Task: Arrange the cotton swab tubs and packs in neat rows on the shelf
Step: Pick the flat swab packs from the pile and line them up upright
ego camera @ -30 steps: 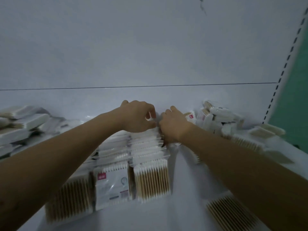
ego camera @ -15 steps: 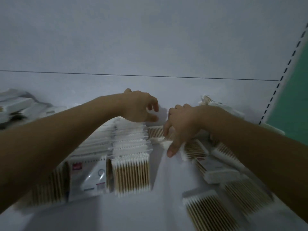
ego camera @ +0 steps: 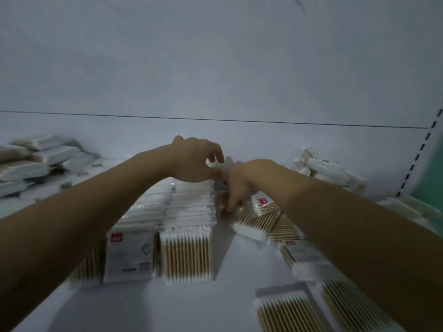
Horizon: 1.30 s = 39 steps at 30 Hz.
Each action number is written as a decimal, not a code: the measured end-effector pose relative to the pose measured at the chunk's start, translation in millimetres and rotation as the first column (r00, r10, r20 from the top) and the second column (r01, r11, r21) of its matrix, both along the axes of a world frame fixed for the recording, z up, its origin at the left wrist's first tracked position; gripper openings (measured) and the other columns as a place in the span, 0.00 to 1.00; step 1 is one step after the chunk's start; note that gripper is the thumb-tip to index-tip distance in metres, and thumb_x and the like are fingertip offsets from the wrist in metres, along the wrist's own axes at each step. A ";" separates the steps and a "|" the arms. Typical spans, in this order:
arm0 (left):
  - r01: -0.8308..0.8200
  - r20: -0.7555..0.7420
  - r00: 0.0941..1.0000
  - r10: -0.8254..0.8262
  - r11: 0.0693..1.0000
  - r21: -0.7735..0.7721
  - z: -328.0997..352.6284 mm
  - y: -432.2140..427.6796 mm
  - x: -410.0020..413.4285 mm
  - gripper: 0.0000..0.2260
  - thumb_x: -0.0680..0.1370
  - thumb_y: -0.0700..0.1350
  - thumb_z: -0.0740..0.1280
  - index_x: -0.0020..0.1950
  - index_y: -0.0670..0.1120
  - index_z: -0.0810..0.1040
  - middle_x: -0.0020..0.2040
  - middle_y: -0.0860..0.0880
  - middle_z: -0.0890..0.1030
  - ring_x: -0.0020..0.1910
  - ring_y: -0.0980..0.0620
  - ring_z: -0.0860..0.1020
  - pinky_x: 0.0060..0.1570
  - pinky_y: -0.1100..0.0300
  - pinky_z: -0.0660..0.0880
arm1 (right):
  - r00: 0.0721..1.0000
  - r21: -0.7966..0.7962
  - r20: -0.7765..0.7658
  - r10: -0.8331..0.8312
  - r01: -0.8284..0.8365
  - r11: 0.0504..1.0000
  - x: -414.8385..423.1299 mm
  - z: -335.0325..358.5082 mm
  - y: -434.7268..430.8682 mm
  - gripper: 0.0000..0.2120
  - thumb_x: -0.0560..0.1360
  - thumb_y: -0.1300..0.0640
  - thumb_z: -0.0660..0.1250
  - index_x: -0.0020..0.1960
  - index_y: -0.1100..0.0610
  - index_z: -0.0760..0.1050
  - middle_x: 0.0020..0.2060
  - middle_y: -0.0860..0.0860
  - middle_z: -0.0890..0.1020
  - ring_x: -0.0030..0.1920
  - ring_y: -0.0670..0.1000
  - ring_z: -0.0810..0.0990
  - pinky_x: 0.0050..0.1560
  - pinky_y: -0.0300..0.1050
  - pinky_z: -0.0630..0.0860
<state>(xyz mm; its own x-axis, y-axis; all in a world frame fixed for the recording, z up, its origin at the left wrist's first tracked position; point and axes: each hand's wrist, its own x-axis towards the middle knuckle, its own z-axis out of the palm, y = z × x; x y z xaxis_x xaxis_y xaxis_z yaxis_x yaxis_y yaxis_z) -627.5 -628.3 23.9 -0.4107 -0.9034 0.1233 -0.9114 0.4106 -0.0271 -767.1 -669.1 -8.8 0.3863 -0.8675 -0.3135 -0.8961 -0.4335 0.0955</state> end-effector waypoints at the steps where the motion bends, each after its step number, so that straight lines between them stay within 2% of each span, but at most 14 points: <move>1: -0.001 0.003 1.000 0.001 1.000 0.007 0.3 0.2 1.8 0.18 0.79 0.60 0.62 0.66 0.55 0.72 0.63 0.56 0.76 0.62 0.53 0.73 0.64 0.51 0.61 | 0.999 0.007 -0.037 -0.015 0.015 1.000 1.3 -6.1 -6.6 0.39 0.61 0.35 0.77 0.67 0.51 0.73 0.50 0.48 0.81 0.51 0.52 0.79 0.54 0.49 0.77; 6: -0.011 0.009 1.000 0.011 1.000 0.026 4.0 -1.9 8.8 0.19 0.79 0.61 0.62 0.67 0.55 0.71 0.63 0.56 0.76 0.63 0.53 0.73 0.65 0.51 0.61 | 0.998 0.012 0.006 -0.062 0.062 0.998 -6.8 -9.8 -14.8 0.17 0.65 0.42 0.75 0.44 0.54 0.81 0.36 0.48 0.81 0.35 0.49 0.80 0.39 0.42 0.77; 10: -0.037 -0.029 0.999 0.037 0.999 0.012 9.3 -8.2 12.4 0.21 0.79 0.60 0.63 0.69 0.52 0.70 0.65 0.54 0.76 0.62 0.51 0.73 0.66 0.50 0.65 | 0.972 0.019 0.217 -0.087 0.084 0.996 -25.0 16.2 -14.5 0.09 0.66 0.54 0.74 0.41 0.56 0.77 0.34 0.52 0.81 0.31 0.50 0.79 0.32 0.41 0.74; 13: -0.034 -0.130 0.991 0.037 0.999 0.025 8.2 -11.3 9.0 0.26 0.78 0.58 0.66 0.73 0.50 0.65 0.67 0.51 0.74 0.63 0.49 0.74 0.65 0.51 0.69 | 0.898 -0.059 0.439 -0.013 0.044 0.997 -45.4 36.8 -7.1 0.22 0.65 0.60 0.76 0.54 0.54 0.70 0.47 0.53 0.80 0.45 0.53 0.81 0.42 0.50 0.79; 16: 0.008 -0.327 0.945 0.015 0.998 0.068 8.0 -15.0 1.3 0.32 0.77 0.55 0.69 0.76 0.49 0.60 0.70 0.48 0.72 0.63 0.48 0.75 0.62 0.55 0.72 | 0.657 0.061 0.753 -0.038 -0.012 0.998 -63.1 47.0 7.4 0.34 0.65 0.70 0.76 0.65 0.51 0.67 0.55 0.53 0.80 0.54 0.53 0.81 0.54 0.51 0.81; 20: 0.097 -0.620 0.785 0.005 0.987 0.130 11.6 -22.4 -1.9 0.21 0.76 0.51 0.71 0.67 0.49 0.71 0.60 0.50 0.79 0.54 0.51 0.79 0.52 0.55 0.79 | 0.450 0.057 0.893 -0.019 -0.072 0.996 -68.7 52.7 21.4 0.39 0.65 0.76 0.73 0.68 0.50 0.67 0.58 0.56 0.81 0.56 0.54 0.82 0.56 0.53 0.80; 24: 0.123 -0.733 0.680 0.010 0.984 0.127 16.9 -25.0 -1.4 0.16 0.72 0.48 0.75 0.54 0.44 0.75 0.46 0.50 0.83 0.43 0.51 0.82 0.42 0.58 0.79 | 0.491 0.112 0.870 -0.042 -0.114 0.987 -75.6 58.9 27.0 0.40 0.66 0.73 0.74 0.72 0.48 0.66 0.60 0.54 0.80 0.59 0.52 0.80 0.59 0.52 0.79; 26: 0.120 -0.777 0.629 0.010 0.987 0.110 18.8 -25.4 0.6 0.15 0.72 0.50 0.75 0.50 0.44 0.74 0.45 0.50 0.84 0.41 0.51 0.83 0.40 0.57 0.78 | 0.503 0.136 0.863 -0.054 -0.128 0.982 -76.8 61.5 31.8 0.33 0.68 0.68 0.75 0.69 0.50 0.70 0.58 0.51 0.82 0.58 0.51 0.81 0.58 0.51 0.79; 28: 0.120 -0.807 0.589 0.025 0.986 0.117 19.0 -25.2 2.6 0.16 0.73 0.52 0.74 0.48 0.44 0.73 0.45 0.49 0.85 0.41 0.51 0.84 0.38 0.58 0.77 | 0.452 0.049 0.892 -0.034 -0.022 0.999 -70.8 60.9 35.3 0.24 0.70 0.65 0.74 0.64 0.54 0.74 0.53 0.52 0.84 0.52 0.51 0.84 0.52 0.50 0.82; 30: 0.104 -0.782 0.622 0.038 0.986 0.130 17.3 -25.1 2.9 0.17 0.73 0.56 0.73 0.49 0.44 0.75 0.44 0.49 0.85 0.42 0.51 0.84 0.39 0.59 0.76 | 0.333 -0.057 0.943 -0.002 0.167 0.984 -62.2 59.3 34.6 0.21 0.71 0.64 0.74 0.62 0.57 0.75 0.52 0.56 0.84 0.44 0.50 0.84 0.43 0.44 0.83; 32: 0.061 -0.694 0.718 0.043 0.990 0.124 16.4 -26.2 4.6 0.19 0.73 0.58 0.72 0.50 0.43 0.78 0.46 0.49 0.84 0.44 0.51 0.83 0.44 0.57 0.78 | 0.195 -0.081 0.981 0.021 0.310 0.947 -56.0 60.2 29.6 0.21 0.71 0.61 0.75 0.61 0.57 0.73 0.50 0.57 0.83 0.39 0.48 0.82 0.35 0.38 0.79; 33: 0.020 -0.623 0.780 0.047 0.995 0.101 16.5 -26.6 7.2 0.20 0.73 0.60 0.71 0.51 0.44 0.79 0.47 0.50 0.83 0.45 0.50 0.82 0.47 0.57 0.78 | 0.179 -0.101 0.983 0.035 0.374 0.922 -53.9 61.0 26.6 0.21 0.71 0.58 0.76 0.60 0.56 0.72 0.49 0.56 0.82 0.39 0.48 0.82 0.35 0.38 0.78; 35: -0.057 -0.464 0.885 0.052 0.998 0.003 17.4 -24.9 14.8 0.20 0.75 0.61 0.68 0.55 0.46 0.79 0.50 0.52 0.81 0.48 0.51 0.79 0.48 0.58 0.74 | 0.305 -0.220 0.949 0.073 0.480 0.849 -52.9 62.1 18.7 0.19 0.70 0.55 0.76 0.56 0.54 0.73 0.47 0.51 0.81 0.42 0.49 0.80 0.41 0.41 0.76; 39: -0.020 -0.296 0.955 0.011 0.999 -0.027 10.8 -14.8 29.3 0.15 0.78 0.56 0.66 0.59 0.50 0.77 0.53 0.52 0.81 0.50 0.53 0.78 0.50 0.60 0.72 | 0.800 -0.464 0.599 0.038 0.308 0.831 -39.0 50.2 8.8 0.14 0.70 0.55 0.74 0.55 0.53 0.80 0.49 0.49 0.80 0.46 0.48 0.77 0.47 0.41 0.73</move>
